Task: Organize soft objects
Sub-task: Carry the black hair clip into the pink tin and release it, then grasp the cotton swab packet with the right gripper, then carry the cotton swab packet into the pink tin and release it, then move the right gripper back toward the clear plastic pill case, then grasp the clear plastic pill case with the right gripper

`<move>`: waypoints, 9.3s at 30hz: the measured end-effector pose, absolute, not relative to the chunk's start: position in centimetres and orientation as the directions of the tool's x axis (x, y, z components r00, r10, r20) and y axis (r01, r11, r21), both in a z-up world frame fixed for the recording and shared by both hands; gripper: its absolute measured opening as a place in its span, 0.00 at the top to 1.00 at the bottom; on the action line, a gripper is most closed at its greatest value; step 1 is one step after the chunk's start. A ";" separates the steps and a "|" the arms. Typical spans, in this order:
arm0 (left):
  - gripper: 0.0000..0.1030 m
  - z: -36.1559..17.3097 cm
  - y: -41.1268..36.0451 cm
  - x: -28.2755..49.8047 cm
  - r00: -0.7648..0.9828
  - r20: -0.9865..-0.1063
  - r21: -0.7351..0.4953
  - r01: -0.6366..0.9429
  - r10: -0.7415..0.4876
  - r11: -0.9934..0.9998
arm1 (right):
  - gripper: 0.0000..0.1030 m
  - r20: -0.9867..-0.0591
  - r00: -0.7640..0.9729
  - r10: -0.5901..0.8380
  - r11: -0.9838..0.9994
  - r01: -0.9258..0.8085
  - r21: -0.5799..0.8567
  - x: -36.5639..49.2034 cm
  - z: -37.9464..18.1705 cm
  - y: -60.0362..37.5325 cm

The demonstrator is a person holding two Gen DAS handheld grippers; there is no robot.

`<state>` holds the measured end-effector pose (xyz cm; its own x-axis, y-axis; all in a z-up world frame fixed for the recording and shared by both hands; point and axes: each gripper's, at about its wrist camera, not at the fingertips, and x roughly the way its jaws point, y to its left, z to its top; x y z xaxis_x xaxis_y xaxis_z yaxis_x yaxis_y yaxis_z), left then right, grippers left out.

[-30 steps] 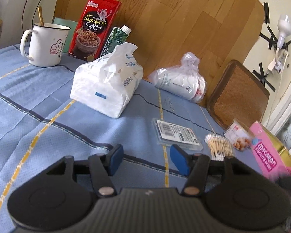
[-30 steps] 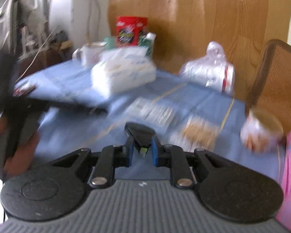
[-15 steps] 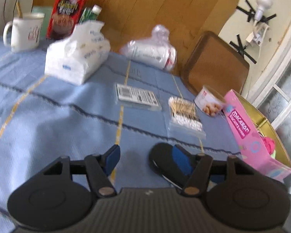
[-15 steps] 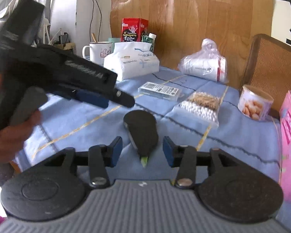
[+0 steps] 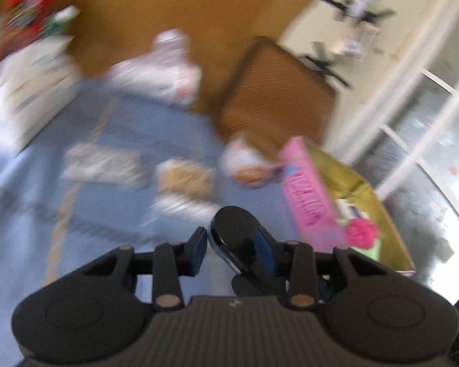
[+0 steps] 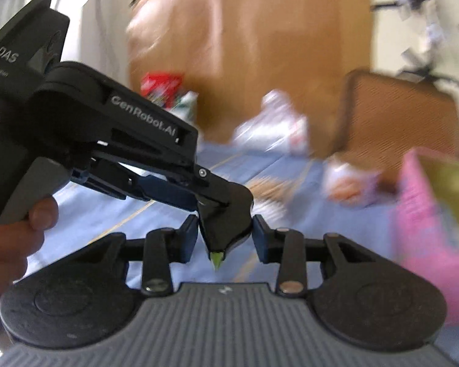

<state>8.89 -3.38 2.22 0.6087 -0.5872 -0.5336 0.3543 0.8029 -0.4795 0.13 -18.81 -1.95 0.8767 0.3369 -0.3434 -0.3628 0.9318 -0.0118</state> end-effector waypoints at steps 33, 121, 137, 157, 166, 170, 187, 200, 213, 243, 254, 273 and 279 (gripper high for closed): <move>0.63 3.9 -26.6 11.3 0.542 -0.571 -0.230 0.615 -0.616 0.754 | 0.50 -0.313 0.916 -0.252 0.963 0.269 0.014 1.3 -1.8 -39.4; 0.63 5.5 -16.4 8.6 0.502 -0.515 -0.216 0.709 -0.695 0.672 | 0.69 -0.238 0.961 0.144 0.989 -0.148 0.000 -3.1 -0.5 -28.1; 0.18 2.7 -29.5 12.7 0.595 -0.566 -0.062 0.660 -0.571 0.749 | 0.54 -0.318 0.925 -0.208 0.975 0.223 0.011 2.9 -1.3 -40.1; 0.17 3.5 -19.0 6.8 0.672 -0.577 0.010 0.574 -0.464 0.819 | 0.52 -0.257 0.959 -0.122 0.928 0.202 0.313 -3.3 0.2 -36.0; 0.16 2.5 -13.7 5.7 0.692 -0.586 0.006 0.524 -0.421 0.852 | 0.51 -0.263 0.963 -0.061 0.929 0.151 0.339 -3.3 0.7 -31.8; 0.16 2.0 -12.3 5.6 0.693 -0.591 -0.003 0.510 -0.413 0.860 | 0.51 -0.278 0.960 -0.042 0.935 0.136 0.329 -3.1 0.8 -30.4; 0.13 0.6 -9.9 5.2 0.704 -0.584 0.010 0.503 -0.403 0.864 | 0.50 -0.307 0.951 -0.040 0.931 0.147 0.335 -2.5 0.9 -29.5; 0.09 -0.1 -8.2 5.4 0.706 -0.591 0.019 0.497 -0.391 0.868 | 0.49 -0.308 0.951 -0.021 0.950 0.115 0.291 -2.0 0.9 -27.1; 0.06 -1.5 -4.7 6.1 0.722 -0.604 0.035 0.446 -0.337 0.894 | 0.47 -0.329 0.943 0.050 0.970 0.033 0.242 -0.7 0.5 -24.1; 0.05 -3.8 11.0 10.2 0.816 -0.567 -0.249 -0.037 -0.114 0.968 | 0.07 -0.573 0.717 0.397 0.857 -0.514 -0.049 17.4 -2.6 -8.6; 0.03 -4.0 10.7 10.5 0.812 -0.571 -0.246 -0.025 -0.124 0.969 | 0.55 -0.620 0.569 0.540 0.825 -0.504 0.257 19.4 -2.8 -13.1; 0.03 -4.0 10.8 10.6 0.813 -0.569 -0.253 -0.031 -0.123 0.967 | 0.38 -0.608 0.580 0.542 0.743 -0.669 0.025 13.2 -3.8 -9.6; 0.03 -4.0 10.4 10.8 0.807 -0.579 -0.224 -0.019 -0.117 0.974 | 0.39 -0.594 0.644 0.482 0.809 -0.587 0.020 10.6 -3.9 -11.9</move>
<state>10.76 10.37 -4.05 0.8070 -0.1173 -0.5788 -0.0192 0.9743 -0.2242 10.58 -11.94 -3.86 0.6443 0.4823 -0.5935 -0.5875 0.8090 0.0196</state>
